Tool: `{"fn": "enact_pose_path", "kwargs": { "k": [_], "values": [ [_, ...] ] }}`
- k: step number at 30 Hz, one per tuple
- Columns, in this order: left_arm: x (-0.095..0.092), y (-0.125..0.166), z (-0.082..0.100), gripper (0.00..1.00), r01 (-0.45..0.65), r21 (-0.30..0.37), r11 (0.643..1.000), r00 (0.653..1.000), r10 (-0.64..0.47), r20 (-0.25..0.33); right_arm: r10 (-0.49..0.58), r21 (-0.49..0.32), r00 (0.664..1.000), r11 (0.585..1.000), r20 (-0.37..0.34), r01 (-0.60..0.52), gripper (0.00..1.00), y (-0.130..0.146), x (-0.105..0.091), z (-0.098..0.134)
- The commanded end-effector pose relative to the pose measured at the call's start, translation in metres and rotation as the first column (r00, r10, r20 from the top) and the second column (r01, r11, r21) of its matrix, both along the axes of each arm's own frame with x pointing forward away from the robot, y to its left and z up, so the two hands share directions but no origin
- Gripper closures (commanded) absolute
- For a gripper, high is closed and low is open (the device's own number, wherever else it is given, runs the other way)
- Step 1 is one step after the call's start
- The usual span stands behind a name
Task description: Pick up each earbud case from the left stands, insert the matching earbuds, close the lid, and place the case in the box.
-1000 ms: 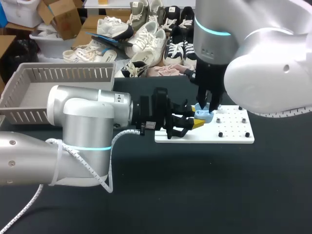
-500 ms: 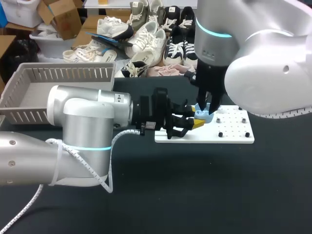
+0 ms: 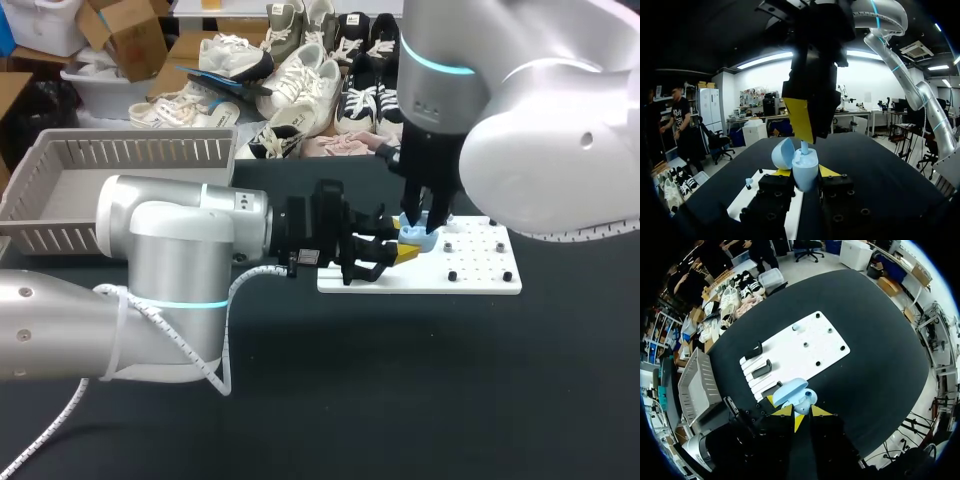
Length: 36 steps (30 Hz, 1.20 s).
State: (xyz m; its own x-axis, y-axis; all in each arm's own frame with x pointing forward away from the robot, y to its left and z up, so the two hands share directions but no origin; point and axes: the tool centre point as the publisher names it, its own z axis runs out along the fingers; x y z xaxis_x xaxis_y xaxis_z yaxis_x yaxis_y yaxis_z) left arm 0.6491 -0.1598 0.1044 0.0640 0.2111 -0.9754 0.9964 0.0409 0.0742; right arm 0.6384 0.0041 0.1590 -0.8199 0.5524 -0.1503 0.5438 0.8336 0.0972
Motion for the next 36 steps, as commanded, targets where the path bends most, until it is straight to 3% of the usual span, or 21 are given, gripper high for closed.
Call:
{"fn": "enact_pose_path", "kwargs": {
  "k": [1,36],
  "values": [
    [-0.0014,-0.0009,-0.0008,1.0,-0.007,-0.003,1.0,1.0,0.007,0.003,-0.004,-0.003,1.0,1.0,0.001,0.004,1.0,0.0006,-0.0014,0.0],
    [-0.0014,-0.0009,-0.0008,1.0,-0.007,-0.003,1.0,1.0,0.007,0.003,-0.016,0.003,1.0,1.0,0.001,0.016,1.0,-0.0036,0.0003,0.0021]
  ]
}}
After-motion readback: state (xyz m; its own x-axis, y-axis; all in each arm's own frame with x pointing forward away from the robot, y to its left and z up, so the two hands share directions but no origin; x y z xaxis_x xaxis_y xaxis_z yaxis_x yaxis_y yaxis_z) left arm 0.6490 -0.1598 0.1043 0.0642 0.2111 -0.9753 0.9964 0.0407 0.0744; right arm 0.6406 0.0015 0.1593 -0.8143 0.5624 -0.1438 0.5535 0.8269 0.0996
